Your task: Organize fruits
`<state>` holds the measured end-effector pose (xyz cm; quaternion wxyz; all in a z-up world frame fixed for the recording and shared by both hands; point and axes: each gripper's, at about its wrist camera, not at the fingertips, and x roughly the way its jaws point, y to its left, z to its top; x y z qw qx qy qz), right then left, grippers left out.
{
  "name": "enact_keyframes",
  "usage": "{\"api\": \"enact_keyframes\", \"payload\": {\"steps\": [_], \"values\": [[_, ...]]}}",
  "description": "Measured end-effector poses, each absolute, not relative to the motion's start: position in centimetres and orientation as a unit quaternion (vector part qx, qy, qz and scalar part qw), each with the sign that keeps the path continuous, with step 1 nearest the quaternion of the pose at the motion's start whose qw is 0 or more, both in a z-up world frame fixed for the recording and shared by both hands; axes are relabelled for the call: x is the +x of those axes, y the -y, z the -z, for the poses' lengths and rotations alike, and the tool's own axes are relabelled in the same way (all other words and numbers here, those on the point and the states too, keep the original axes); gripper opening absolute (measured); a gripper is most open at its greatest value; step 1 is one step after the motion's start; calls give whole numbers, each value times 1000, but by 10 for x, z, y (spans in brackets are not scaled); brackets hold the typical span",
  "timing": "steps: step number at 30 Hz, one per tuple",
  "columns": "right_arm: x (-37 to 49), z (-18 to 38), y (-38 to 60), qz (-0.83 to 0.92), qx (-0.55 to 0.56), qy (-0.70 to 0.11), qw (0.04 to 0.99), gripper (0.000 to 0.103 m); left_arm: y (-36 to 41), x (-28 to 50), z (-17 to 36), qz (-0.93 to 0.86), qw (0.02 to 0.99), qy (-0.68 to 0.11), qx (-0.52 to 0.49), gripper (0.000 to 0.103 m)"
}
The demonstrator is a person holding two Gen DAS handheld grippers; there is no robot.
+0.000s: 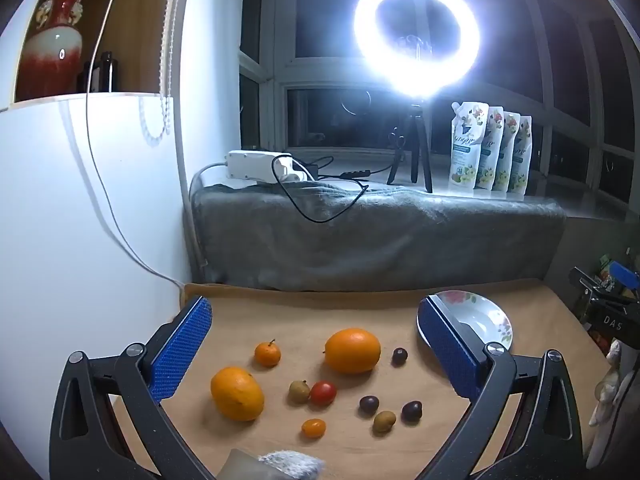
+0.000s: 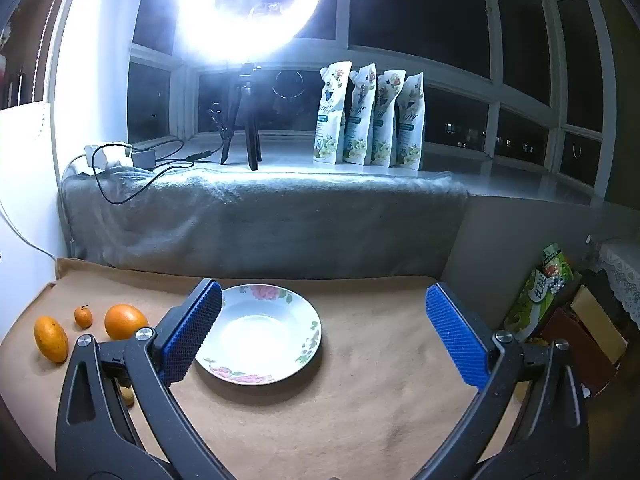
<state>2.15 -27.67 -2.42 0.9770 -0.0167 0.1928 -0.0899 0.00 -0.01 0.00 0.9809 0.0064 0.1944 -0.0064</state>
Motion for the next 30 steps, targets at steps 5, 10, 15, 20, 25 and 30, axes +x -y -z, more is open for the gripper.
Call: {"api": "enact_keyframes", "payload": {"steps": [5,10,15,20,25,30], "values": [[21,26,278,88,-13,-193,977,103,-4,2,0,4,980,-201,-4,103],[21,23,284,89,-3,-192,977,103,-8,8,6,4,978,-208,-9,103],[25,26,275,91,-17,-195,976,103,-10,8,7,3,978,-207,-12,103],[25,26,272,87,-17,-198,976,103,-9,8,7,3,978,-207,-12,103],[25,25,271,87,-19,-197,976,103,-9,8,6,3,978,-207,-12,103],[25,25,270,86,-16,-199,976,103,-9,7,6,4,978,-206,-11,103]]}}
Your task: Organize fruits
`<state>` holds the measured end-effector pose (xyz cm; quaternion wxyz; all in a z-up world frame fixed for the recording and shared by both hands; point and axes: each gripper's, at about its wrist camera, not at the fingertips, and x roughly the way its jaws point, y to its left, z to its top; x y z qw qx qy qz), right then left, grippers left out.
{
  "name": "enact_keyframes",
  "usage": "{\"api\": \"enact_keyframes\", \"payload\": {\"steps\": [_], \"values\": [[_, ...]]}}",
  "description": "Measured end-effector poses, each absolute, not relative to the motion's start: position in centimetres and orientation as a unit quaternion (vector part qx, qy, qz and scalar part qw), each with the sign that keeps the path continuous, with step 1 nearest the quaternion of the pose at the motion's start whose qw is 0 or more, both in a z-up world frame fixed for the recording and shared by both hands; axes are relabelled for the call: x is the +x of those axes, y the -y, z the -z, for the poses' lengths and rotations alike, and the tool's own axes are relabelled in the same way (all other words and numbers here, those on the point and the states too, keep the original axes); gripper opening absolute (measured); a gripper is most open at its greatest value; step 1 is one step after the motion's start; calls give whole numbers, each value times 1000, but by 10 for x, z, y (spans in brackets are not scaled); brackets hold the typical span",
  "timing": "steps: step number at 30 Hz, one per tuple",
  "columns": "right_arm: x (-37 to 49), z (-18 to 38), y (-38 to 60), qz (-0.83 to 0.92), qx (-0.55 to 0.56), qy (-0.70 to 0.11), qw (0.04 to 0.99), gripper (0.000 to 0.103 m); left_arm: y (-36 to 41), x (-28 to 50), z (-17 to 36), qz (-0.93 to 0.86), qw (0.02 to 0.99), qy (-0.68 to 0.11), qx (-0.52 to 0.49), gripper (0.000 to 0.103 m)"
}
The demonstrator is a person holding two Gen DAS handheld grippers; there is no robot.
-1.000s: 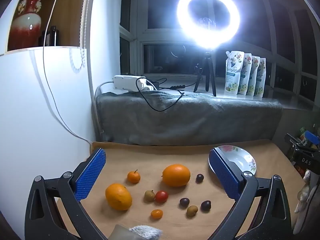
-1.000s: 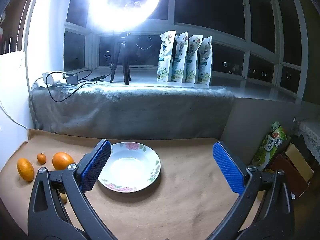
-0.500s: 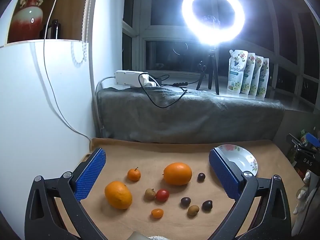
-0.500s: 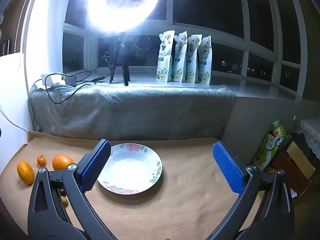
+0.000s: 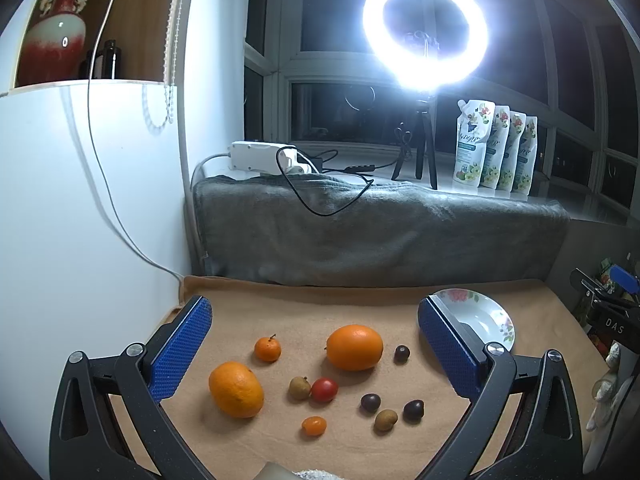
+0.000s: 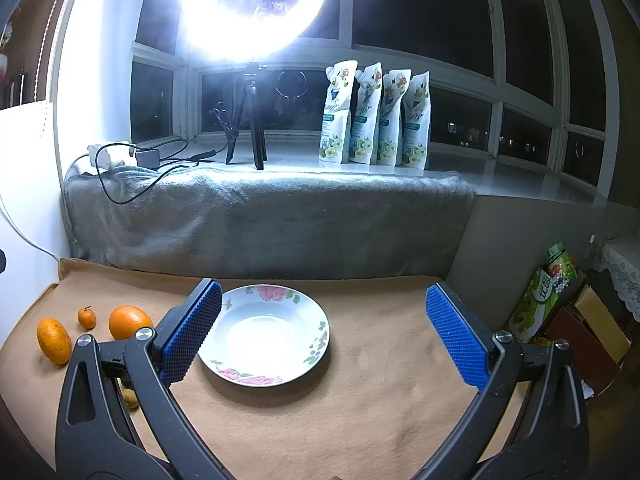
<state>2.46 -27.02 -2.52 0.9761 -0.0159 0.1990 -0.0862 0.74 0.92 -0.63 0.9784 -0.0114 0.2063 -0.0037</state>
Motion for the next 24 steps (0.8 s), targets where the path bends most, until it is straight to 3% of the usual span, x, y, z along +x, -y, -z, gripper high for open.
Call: {"api": "enact_keyframes", "payload": {"steps": [24], "values": [[25,25,267,85,-18,-199,976,103,-8,6,6,3,979,-206,-9,103]]}}
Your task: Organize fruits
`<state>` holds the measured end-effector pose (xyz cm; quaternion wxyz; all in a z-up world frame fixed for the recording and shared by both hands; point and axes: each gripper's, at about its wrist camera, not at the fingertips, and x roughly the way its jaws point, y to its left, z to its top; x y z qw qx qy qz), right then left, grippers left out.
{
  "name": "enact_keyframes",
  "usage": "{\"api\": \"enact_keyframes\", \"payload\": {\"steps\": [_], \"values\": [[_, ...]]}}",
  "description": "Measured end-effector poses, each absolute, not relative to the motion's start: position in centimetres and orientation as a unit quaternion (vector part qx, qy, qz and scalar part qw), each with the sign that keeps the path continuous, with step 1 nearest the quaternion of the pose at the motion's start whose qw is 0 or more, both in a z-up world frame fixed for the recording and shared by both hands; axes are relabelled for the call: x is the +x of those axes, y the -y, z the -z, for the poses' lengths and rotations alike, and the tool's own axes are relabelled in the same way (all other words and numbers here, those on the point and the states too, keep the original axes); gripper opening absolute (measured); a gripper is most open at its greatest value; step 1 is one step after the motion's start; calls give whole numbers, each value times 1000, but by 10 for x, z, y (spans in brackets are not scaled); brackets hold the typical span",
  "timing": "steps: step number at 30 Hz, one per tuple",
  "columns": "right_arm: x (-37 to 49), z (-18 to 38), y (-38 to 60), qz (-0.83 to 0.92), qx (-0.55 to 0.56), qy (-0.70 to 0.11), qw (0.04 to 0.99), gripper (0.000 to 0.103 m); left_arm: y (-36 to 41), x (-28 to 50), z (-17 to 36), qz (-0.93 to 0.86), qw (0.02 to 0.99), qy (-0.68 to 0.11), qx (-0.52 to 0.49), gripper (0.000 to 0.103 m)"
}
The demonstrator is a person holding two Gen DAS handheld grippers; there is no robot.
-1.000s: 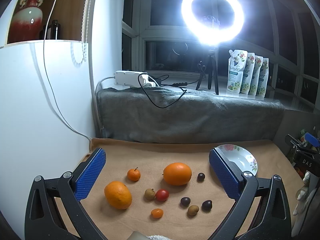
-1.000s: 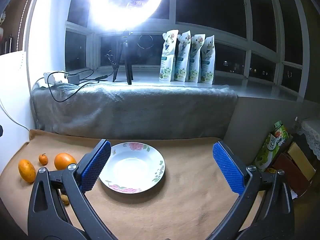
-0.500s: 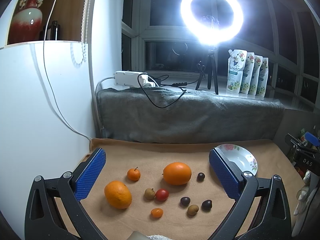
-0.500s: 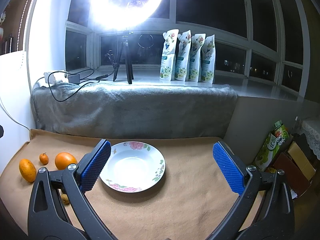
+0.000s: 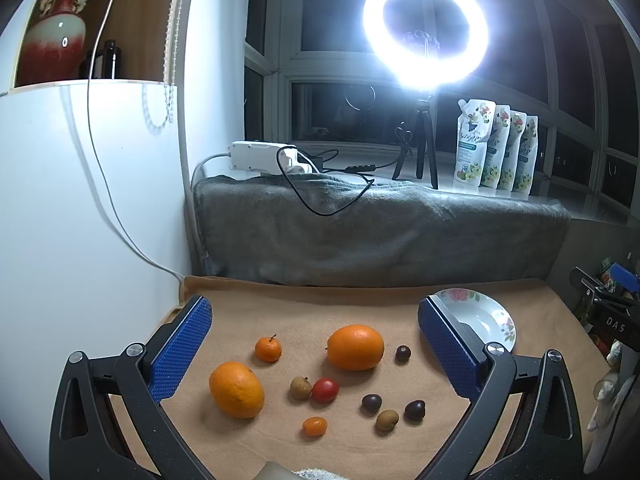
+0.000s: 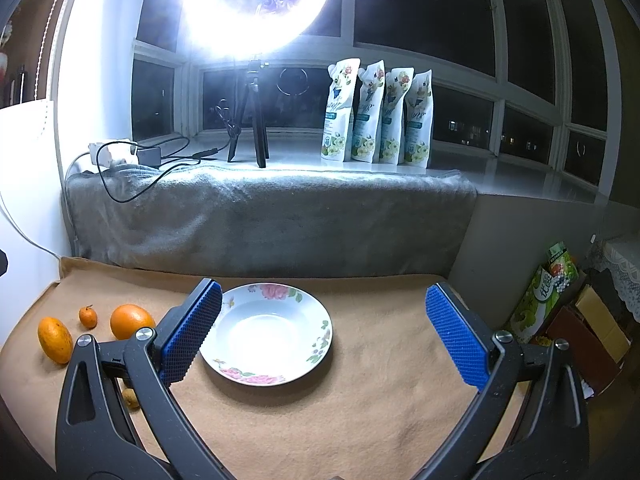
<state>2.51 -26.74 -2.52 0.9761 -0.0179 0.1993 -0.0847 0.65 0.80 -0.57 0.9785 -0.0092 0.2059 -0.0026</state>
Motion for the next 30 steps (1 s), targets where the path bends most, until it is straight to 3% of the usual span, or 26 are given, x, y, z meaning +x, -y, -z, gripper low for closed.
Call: {"api": "enact_keyframes", "payload": {"steps": [30], "values": [[29,26,258,77,-22,-207,975,103,-13,12,8,-1,977,-211,-13,103]]}}
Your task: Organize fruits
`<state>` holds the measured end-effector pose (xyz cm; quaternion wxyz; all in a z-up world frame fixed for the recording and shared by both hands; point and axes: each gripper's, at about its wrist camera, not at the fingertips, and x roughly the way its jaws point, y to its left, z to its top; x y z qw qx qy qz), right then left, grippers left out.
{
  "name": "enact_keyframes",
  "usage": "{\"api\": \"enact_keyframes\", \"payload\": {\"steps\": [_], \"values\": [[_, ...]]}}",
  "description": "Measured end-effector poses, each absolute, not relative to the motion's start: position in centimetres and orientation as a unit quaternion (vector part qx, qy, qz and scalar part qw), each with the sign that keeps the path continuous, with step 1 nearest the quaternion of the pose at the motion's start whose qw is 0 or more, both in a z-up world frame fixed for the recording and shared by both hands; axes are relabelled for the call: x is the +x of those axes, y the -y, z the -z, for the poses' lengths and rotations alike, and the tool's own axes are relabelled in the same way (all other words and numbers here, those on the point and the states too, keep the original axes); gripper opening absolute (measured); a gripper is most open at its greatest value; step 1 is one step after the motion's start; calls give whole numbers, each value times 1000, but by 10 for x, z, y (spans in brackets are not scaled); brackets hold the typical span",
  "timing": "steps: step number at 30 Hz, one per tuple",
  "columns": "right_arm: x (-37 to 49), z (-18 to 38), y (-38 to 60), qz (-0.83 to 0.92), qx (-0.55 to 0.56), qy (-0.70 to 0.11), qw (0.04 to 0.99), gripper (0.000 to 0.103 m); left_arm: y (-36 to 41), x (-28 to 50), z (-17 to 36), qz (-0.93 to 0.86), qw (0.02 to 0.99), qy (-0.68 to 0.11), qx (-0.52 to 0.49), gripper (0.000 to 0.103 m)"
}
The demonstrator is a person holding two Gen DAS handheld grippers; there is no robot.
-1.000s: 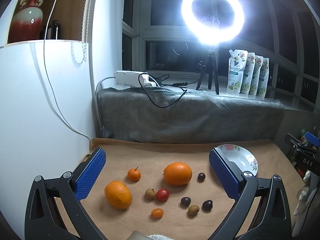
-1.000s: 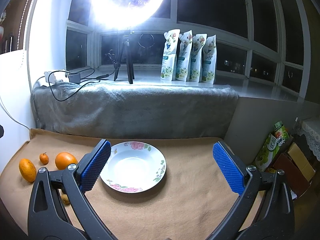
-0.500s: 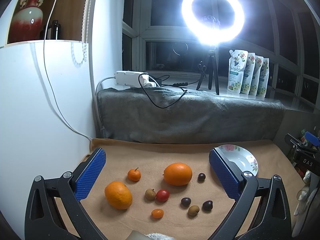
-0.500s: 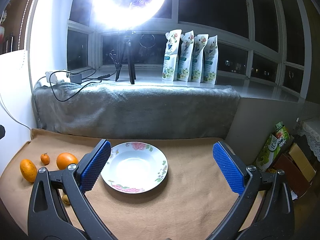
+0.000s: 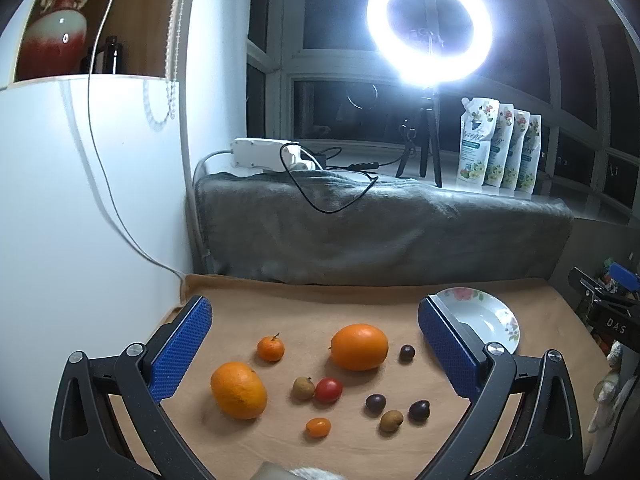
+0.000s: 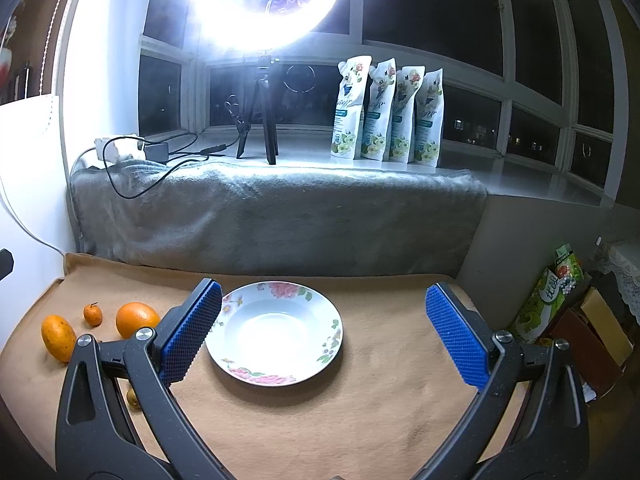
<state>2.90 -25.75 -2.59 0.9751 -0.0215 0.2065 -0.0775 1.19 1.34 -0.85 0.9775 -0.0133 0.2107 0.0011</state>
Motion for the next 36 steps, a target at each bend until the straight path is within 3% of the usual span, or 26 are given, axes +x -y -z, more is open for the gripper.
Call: {"api": "enact_keyframes", "payload": {"steps": [22,33,36], "values": [[54,41,234,13,-24,-236,971,103,-57,18,52,-13,965,-260,-40,102],[81,58,194,-78,-31,-274,958,103,-92,14,106,1,939,-331,-93,70],[88,64,184,-114,-26,-286,951,103,-95,14,114,7,934,-341,-103,67]]}}
